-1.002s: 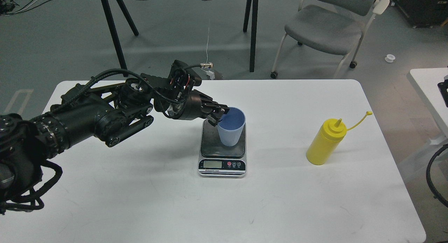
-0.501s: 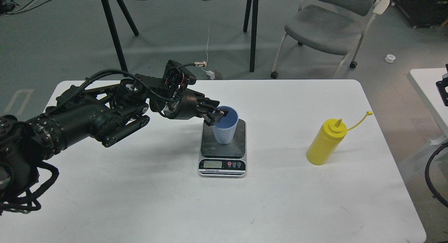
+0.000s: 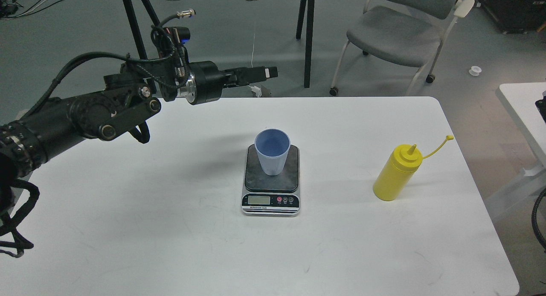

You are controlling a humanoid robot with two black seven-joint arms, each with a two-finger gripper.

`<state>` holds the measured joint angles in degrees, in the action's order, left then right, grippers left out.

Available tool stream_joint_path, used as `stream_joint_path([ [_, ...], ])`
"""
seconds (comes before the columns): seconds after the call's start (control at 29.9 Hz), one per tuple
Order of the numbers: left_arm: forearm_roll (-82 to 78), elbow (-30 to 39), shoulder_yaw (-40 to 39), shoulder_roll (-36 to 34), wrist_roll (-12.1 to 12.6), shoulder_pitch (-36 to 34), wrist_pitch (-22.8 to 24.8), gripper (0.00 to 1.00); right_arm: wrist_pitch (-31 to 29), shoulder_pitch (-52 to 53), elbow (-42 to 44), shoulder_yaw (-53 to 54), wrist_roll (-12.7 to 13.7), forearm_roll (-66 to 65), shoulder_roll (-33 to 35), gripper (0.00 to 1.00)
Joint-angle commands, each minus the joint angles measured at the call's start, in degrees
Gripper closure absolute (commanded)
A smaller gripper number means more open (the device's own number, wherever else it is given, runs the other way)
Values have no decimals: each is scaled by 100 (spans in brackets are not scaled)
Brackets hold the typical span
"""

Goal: Pour seasoning into cup on scale with both arms
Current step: 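Open the left gripper and lift it away from the cup, then move the right gripper to the yellow squeeze bottle and grasp it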

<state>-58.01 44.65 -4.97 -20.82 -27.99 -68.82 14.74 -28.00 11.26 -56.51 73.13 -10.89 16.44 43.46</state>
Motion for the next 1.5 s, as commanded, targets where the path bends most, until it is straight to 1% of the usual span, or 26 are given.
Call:
stream_joint_path([
  [0.0, 1254, -9, -12, -19, -1, -141, 134, 1, 0, -509, -421, 61, -10, 0, 110, 1],
  [0.07, 2062, -9, -152, -28, -1, -158, 423, 1, 0, -930, -632, 236, -1, 9, 110, 1],
  [0.13, 2958, -61, -546, -28, -1, -150, 766, 1, 0, -1326, -816, 351, -10, 18, 84, 1],
  [0.2, 3802, -70, -968, -37, -1, -88, 986, 1, 0, -1643, -940, 404, -45, 26, 32, 1],
  [0.33, 5086, -149, -1462, -37, 4, 17, 1031, 1, 0, -2100, -1151, 413, -229, 35, -126, 1],
  [0.4, 5658, -289, -1690, -28, 65, 96, 1040, 1, 0, -2320, -1352, 404, -230, 35, -267, 1],
  [0.43, 5913, -351, -1796, -19, 144, 140, 1031, 0, 0, -2417, -1449, 395, -230, 35, -328, 1],
  [0.6, 7145, -527, -2507, -37, 934, 570, 978, 0, 0, -2795, -1889, 185, -212, 18, -522, 1],
  [0.63, 7251, -606, -2674, -37, 1057, 675, 970, 0, 0, -2805, -1924, 123, -212, 18, -601, 1],
  [0.7, 7313, -677, -2885, -37, 1181, 860, 961, 0, 0, -2805, -1942, 61, -194, 18, -741, 1],
  [0.87, 7322, -677, -3009, -19, 1182, 1195, 961, 0, 0, -2682, -1933, -246, -194, -26, -1277, 1],
  [1.04, 7313, -668, -3010, -36, 1147, 1221, 961, 0, 0, -2488, -1925, -650, -221, -62, -1804, 1],
  [1.2, 7313, -668, -3001, -37, 1147, 1221, 970, 0, 0, -2374, -1837, -765, -247, -158, -2077, 1],
  [1.34, 7287, -668, -3001, -1, 1129, 1221, 978, 0, 0, -2129, -1539, -818, -282, -571, -2735, 1],
  [1.47, 7278, -659, -3001, 7, 1129, 1221, 987, 0, 0, -1777, -1161, -853, -300, -606, -2948, 1],
])
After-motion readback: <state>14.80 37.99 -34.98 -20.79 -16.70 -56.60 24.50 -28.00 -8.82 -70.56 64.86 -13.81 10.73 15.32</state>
